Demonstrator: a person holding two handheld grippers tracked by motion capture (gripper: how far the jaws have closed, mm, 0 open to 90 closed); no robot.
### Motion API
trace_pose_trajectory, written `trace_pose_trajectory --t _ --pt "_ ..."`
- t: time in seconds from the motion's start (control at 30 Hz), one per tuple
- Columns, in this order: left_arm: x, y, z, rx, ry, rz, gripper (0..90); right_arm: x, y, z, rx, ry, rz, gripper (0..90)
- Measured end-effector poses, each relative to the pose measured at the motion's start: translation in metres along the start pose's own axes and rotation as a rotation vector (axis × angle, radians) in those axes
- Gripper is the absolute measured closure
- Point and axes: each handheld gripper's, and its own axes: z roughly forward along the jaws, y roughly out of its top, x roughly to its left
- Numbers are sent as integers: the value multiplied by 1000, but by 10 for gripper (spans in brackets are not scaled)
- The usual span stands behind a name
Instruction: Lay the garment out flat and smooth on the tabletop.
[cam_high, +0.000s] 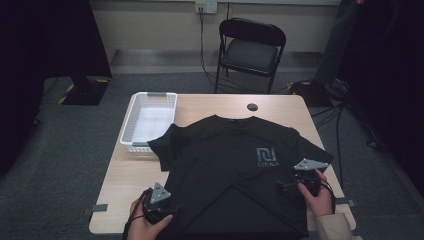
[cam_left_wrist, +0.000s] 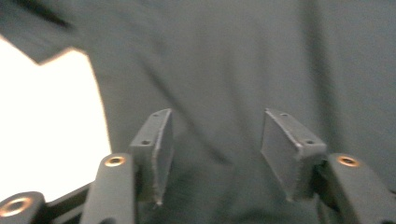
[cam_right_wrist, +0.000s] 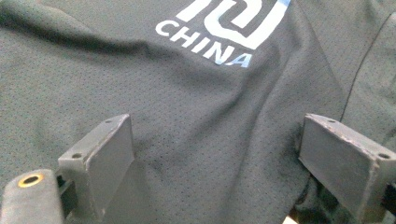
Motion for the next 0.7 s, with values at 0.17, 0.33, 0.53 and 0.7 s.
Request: trace_pose_trajectory --t 0.17,0.33,0.53,0.7 --pt "24 8 12 -6 105 -57 438 0 0 0 0 1 0 97" --pt "34 14 27 -5 121 -64 536 0 0 0 0 2 0 97" --pt "30 19 23 57 87 -67 817 0 0 0 0 2 -1 97" --pt "27 13 14 80 64 -72 871 0 0 0 0 3 0 97"
